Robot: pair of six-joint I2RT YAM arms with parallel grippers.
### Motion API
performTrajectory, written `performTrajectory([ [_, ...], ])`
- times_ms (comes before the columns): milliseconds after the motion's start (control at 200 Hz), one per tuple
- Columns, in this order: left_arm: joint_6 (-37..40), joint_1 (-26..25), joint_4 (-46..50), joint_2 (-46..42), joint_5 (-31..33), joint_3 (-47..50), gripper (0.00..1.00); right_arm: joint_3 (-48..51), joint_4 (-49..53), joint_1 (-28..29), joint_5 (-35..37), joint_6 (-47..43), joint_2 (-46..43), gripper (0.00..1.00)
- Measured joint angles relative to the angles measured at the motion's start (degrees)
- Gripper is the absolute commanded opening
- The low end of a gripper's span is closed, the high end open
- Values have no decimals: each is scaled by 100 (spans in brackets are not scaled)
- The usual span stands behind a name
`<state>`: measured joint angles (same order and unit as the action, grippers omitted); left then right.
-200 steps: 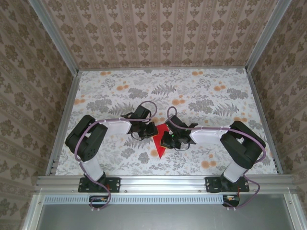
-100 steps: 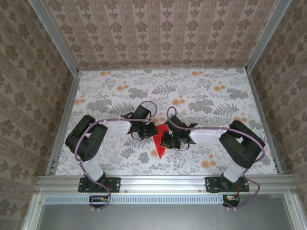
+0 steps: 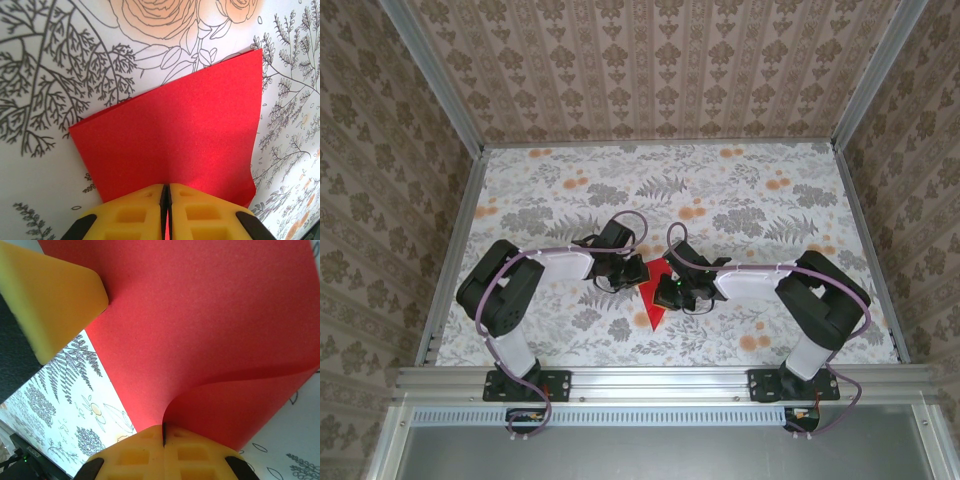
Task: Fold a paper plane with a square sheet of paper (pick it up from the middle)
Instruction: Third fold the triangle at the center of the table.
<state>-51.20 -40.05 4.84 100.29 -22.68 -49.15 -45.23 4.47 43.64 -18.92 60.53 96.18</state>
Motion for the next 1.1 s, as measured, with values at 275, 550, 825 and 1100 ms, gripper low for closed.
performTrajectory([
  [275,0,0,0,0,0,0,12,-2,-7,0,-4,-20,44,4],
  [550,-2,0,0,0,0,0,12,-4,-24,-26,-76,-26,72,4],
  [825,0,0,-2,4,0,0,12,-4,-131,-26,-129,-39,118,4],
  [1100,-2,0,-2,4,0,0,12,-7,-138,-33,-153,-48,133,5],
])
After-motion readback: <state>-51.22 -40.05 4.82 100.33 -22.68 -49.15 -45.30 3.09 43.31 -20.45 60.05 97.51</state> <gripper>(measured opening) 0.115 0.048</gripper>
